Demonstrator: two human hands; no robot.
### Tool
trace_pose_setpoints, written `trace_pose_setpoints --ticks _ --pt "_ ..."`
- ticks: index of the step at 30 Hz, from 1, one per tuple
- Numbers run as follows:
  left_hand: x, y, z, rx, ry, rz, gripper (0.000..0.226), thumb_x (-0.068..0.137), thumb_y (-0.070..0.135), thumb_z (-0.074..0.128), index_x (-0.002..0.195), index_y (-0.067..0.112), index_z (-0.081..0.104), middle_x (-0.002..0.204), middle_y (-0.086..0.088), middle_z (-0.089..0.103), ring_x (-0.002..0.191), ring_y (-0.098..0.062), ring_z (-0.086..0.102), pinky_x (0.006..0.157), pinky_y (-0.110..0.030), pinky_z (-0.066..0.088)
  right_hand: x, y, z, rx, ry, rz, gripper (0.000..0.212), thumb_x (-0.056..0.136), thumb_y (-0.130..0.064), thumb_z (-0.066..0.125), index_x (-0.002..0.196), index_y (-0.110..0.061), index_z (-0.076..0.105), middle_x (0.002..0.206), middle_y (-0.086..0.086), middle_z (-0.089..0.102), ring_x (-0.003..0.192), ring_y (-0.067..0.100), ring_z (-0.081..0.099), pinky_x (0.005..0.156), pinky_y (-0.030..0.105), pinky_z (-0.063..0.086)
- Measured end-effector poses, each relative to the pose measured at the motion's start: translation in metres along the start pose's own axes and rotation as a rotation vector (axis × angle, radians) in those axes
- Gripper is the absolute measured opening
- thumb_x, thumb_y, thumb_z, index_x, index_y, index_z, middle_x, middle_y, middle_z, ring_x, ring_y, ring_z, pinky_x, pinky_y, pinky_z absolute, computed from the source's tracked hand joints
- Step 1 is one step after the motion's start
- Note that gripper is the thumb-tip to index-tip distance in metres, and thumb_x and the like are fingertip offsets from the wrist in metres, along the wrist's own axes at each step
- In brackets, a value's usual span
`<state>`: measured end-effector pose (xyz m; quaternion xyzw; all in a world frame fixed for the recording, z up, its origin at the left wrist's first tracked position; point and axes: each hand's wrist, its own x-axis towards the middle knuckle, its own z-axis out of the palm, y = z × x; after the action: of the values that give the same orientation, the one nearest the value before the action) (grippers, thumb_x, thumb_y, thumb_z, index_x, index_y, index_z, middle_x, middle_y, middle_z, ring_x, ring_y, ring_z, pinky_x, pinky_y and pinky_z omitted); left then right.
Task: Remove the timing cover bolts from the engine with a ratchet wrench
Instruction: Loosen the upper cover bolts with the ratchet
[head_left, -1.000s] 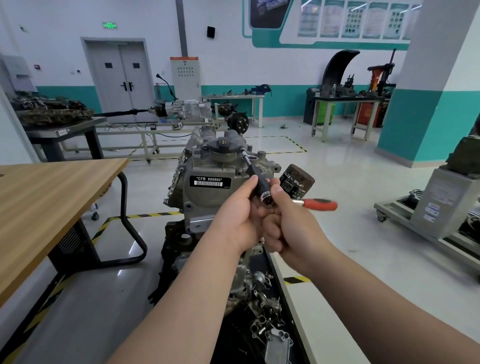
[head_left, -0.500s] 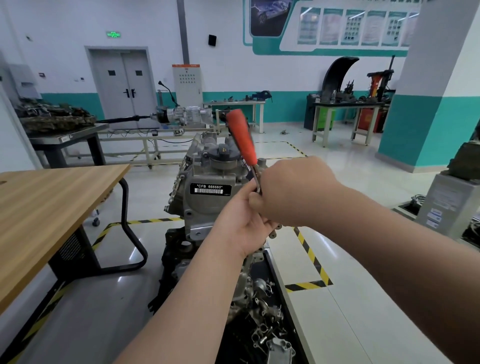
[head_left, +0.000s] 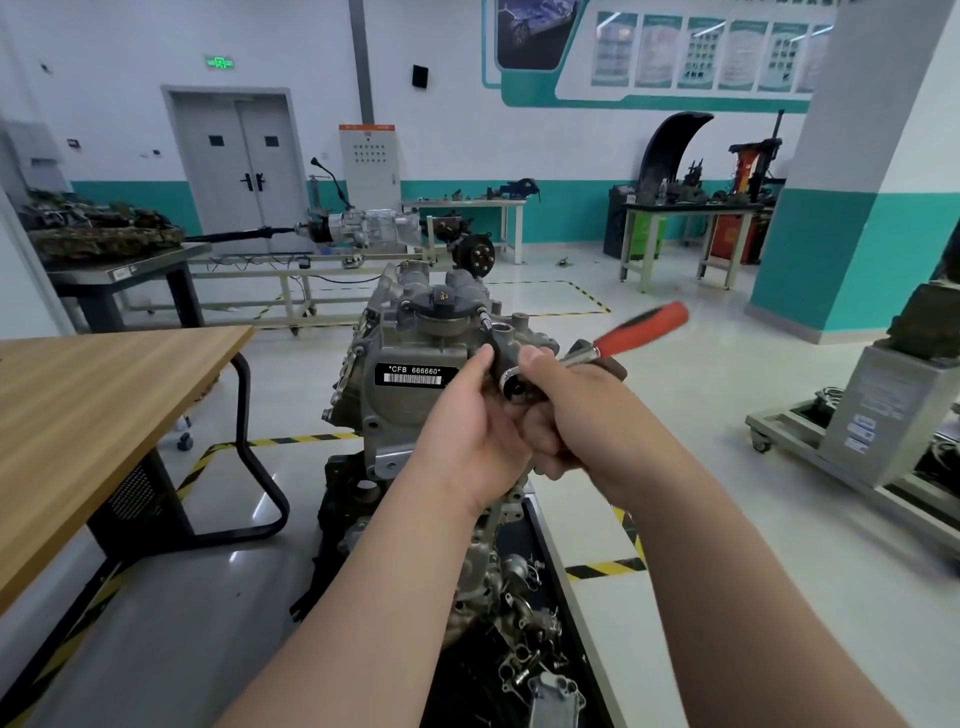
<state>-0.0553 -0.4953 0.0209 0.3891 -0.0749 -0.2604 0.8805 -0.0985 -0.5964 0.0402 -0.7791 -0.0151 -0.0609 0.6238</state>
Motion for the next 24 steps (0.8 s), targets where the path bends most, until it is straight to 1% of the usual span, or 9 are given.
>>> trace_pose_setpoints --ticks 3,5,7,9,10,12,18,21,24 --pt "-0.001 0.000 0.000 0.003 0.012 -0.041 0.051 0.097 0.052 0.040 0.102 0.012 0.071 0.050 -0.004 0.061 0.033 -0.017 0.055 0.036 -0.016 0.043 -0.004 0.012 0.014 0.333 0.004 0.057 0.060 0.100 -0.048 0.040 0.054 -0.017 0.064 0.042 0.003 0.041 0.036 0.019 0.036 0.043 0.026 0.032" --pt "0.002 -0.002 -0.004 0.020 0.023 -0.044 0.054 0.096 0.054 0.041 0.097 0.013 0.076 0.056 -0.003 0.063 0.032 -0.015 0.052 0.035 -0.013 0.039 -0.007 0.016 0.023 0.561 -0.013 0.106 0.059 0.100 -0.050 0.040 0.057 -0.017 0.063 0.043 0.001 0.037 0.033 0.016 0.031 0.039 0.025 0.027" --pt "0.004 -0.003 -0.008 0.026 0.030 -0.029 0.049 0.096 0.052 0.043 0.101 0.013 0.073 0.059 -0.002 0.064 0.042 -0.016 0.060 0.039 -0.016 0.045 -0.010 0.017 0.026 0.814 -0.080 0.168 0.053 0.098 -0.052 0.040 0.069 -0.014 0.060 0.041 -0.003 0.033 0.028 0.011 0.026 0.033 0.021 0.023" --pt "0.005 -0.004 -0.009 0.048 0.043 -0.045 0.043 0.091 0.049 0.050 0.095 0.012 0.073 0.070 -0.004 0.066 0.066 -0.021 0.069 0.059 -0.025 0.057 -0.014 0.017 0.027 1.119 -0.194 0.243 0.045 0.096 -0.053 0.043 0.081 -0.013 0.058 0.037 -0.007 0.031 0.023 0.006 0.024 0.028 0.017 0.019" --pt "0.004 -0.005 -0.009 0.056 0.047 -0.069 0.040 0.085 0.048 0.057 0.089 0.011 0.074 0.079 -0.006 0.066 0.074 -0.022 0.070 0.069 -0.027 0.058 -0.016 0.017 0.027 1.259 -0.249 0.273 0.044 0.095 -0.052 0.044 0.084 -0.012 0.058 0.036 -0.007 0.031 0.022 0.005 0.025 0.027 0.016 0.017" --pt "0.004 -0.006 -0.010 0.031 0.056 -0.088 0.038 0.072 0.044 0.063 0.078 0.009 0.077 0.085 -0.003 0.068 0.073 -0.017 0.070 0.065 -0.022 0.056 -0.020 0.019 0.029 1.456 -0.307 0.306 0.047 0.096 -0.049 0.045 0.083 -0.007 0.060 0.036 -0.006 0.032 0.021 0.005 0.027 0.029 0.018 0.016" --pt "0.005 -0.001 -0.012 -0.044 0.001 -0.160 0.046 0.086 0.046 0.056 0.071 0.008 0.077 0.066 -0.002 0.067 0.058 -0.013 0.068 0.053 -0.018 0.054 -0.019 0.022 0.039 1.675 -0.308 0.315 0.052 0.099 -0.045 0.040 0.079 -0.002 0.061 0.039 -0.004 0.036 0.024 0.009 0.031 0.031 0.021 0.024" --pt "0.005 0.001 -0.012 -0.024 0.005 -0.174 0.052 0.092 0.049 0.052 0.070 0.009 0.077 0.061 -0.001 0.065 0.054 -0.011 0.066 0.050 -0.017 0.052 -0.019 0.019 0.039 1.642 -0.285 0.311 0.046 0.097 -0.044 0.044 0.078 -0.005 0.060 0.038 -0.004 0.036 0.024 0.008 0.032 0.031 0.021 0.024" --pt "0.006 0.000 -0.013 0.003 0.053 -0.176 0.048 0.089 0.051 0.055 0.073 0.010 0.077 0.061 0.000 0.064 0.054 -0.011 0.066 0.050 -0.017 0.051 -0.019 0.016 0.039 1.541 -0.219 0.332 0.042 0.094 -0.045 0.047 0.076 -0.008 0.059 0.037 -0.005 0.034 0.024 0.007 0.028 0.032 0.019 0.021"
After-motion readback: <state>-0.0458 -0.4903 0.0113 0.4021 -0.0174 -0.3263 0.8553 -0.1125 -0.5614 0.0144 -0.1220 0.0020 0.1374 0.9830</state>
